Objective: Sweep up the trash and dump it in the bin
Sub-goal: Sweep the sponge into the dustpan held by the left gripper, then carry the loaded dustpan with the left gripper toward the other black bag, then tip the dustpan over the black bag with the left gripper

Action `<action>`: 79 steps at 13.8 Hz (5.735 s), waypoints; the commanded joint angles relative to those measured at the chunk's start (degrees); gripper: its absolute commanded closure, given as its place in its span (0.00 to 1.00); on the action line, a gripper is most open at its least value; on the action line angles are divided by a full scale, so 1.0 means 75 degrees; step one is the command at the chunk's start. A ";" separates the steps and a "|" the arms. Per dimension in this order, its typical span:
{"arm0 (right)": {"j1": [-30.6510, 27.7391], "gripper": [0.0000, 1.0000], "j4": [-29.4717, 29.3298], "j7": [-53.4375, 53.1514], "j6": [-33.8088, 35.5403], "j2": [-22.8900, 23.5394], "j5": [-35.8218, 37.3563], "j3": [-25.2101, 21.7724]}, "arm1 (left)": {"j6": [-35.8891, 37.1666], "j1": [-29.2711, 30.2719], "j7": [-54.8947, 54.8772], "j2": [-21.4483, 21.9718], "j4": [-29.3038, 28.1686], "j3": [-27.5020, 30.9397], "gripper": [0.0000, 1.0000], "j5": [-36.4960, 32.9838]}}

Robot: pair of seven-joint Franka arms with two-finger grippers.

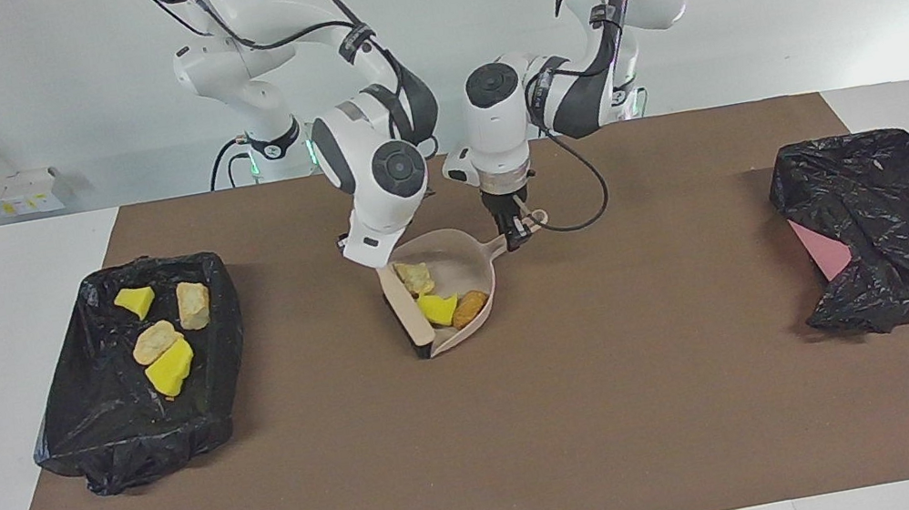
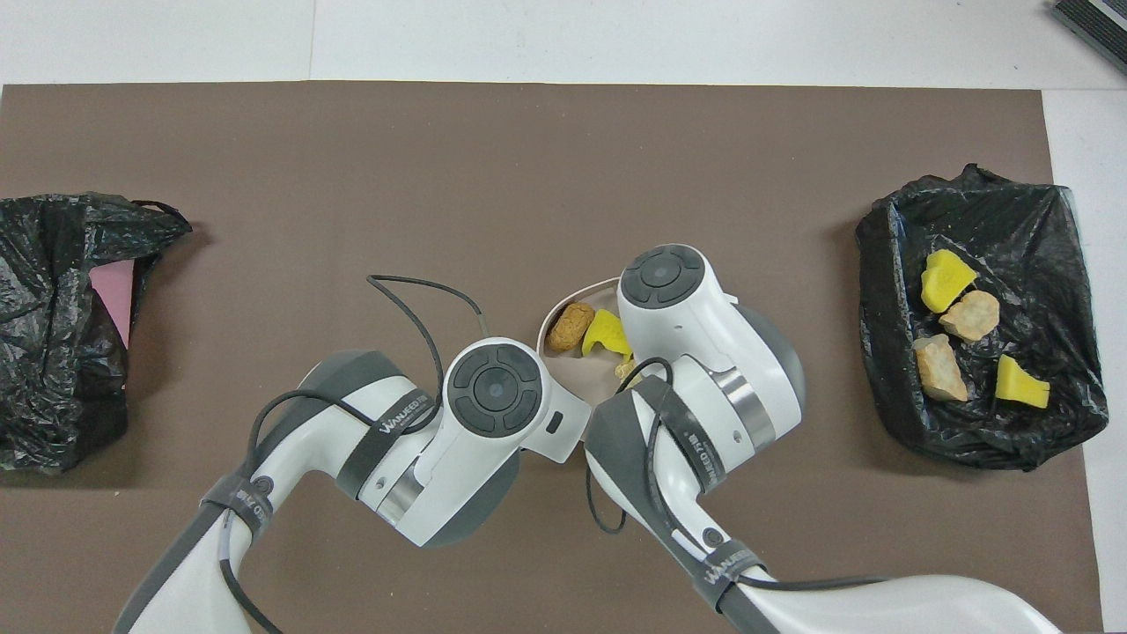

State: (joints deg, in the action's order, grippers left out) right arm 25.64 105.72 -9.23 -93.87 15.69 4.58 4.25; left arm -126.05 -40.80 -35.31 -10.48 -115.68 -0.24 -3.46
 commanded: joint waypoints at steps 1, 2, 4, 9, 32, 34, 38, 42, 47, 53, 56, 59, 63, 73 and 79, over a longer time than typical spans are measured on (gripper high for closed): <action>-0.0020 1.00 0.0084 0.0259 0.0375 -0.0473 -0.0224 -0.0015 | -0.0501 -0.0057 -0.0049 0.0002 -0.0139 0.0020 1.00 -0.0148; -0.0079 1.00 0.0084 0.0293 0.0550 -0.0637 -0.0224 -0.0016 | -0.0525 0.0001 -0.0084 0.0002 -0.0197 0.0020 1.00 -0.0148; -0.0161 1.00 0.0084 0.0236 0.0785 -0.0954 -0.0434 -0.0109 | -0.0735 0.0212 -0.0725 -0.0033 -0.0197 0.0020 1.00 -0.0043; -0.0361 1.00 0.0072 0.0235 0.1254 -0.1435 -0.0856 -0.0063 | -0.0877 0.1090 -0.2308 -0.0056 -0.0150 0.0020 1.00 0.1197; -0.0126 1.00 -0.0103 -0.0105 0.1817 -0.1834 -0.1783 -0.0004 | 0.2486 0.5881 -0.7510 0.0740 0.2041 0.0126 1.00 0.1658; -0.0126 1.00 -0.0103 -0.0105 0.1794 -0.1834 -0.1783 0.0008 | 0.2708 0.6550 -0.8378 0.0764 0.2041 0.0126 1.00 0.1587; -0.0126 1.00 -0.0057 -0.0093 0.1606 -0.1834 -0.1783 0.0008 | 0.2709 0.7651 -0.9329 0.0764 0.2134 0.0173 1.00 0.0921; -0.0126 1.00 -0.0045 -0.0197 0.1466 -0.1846 -0.1887 0.0124 | 0.2581 0.8638 -0.9973 0.0378 0.2965 0.0173 1.00 -0.0354; 0.0330 1.00 0.0504 -0.1907 0.0459 -0.2173 -0.2426 0.0149 | 0.1725 0.8803 -1.0269 0.0307 0.2873 0.0184 1.00 -0.2277; 0.1150 1.00 0.1793 -0.3889 -0.0571 -0.2642 -0.3035 0.0160 | 0.1748 0.7843 -0.8207 0.0494 0.2499 0.0184 1.00 -0.5030; 0.1548 1.00 0.2554 -0.4182 -0.1134 -0.3191 -0.3258 0.0160 | 0.1818 0.7632 -0.7703 0.0658 0.2311 0.0184 1.00 -0.6366; 0.2134 1.00 0.3188 -0.4195 -0.1568 -0.3393 -0.3435 0.0160 | 0.2016 0.7374 -0.7155 0.0916 0.2042 0.0184 1.00 -0.7644; 0.2873 1.00 0.3715 -0.4089 -0.2036 -0.3416 -0.3458 0.0172 | 0.2954 0.6953 -0.6062 0.1126 0.2053 0.0091 1.00 -0.8023; 0.3542 1.00 0.4126 -0.4770 -0.3338 -0.2701 -0.3740 0.0184 | 0.4185 0.5464 -0.3417 0.1384 0.1995 0.0020 1.00 -0.4265; 0.3554 0.77 0.4174 -0.4581 -0.3492 -0.2643 -0.3763 0.0184 | 0.4069 0.4750 -0.1356 0.1573 0.1456 -0.0003 1.00 -0.2247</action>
State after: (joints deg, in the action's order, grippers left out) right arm 52.40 136.12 -45.12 -119.17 -3.59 -21.85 5.65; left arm -95.15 -2.05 -52.01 -1.01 -101.78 -1.00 -22.84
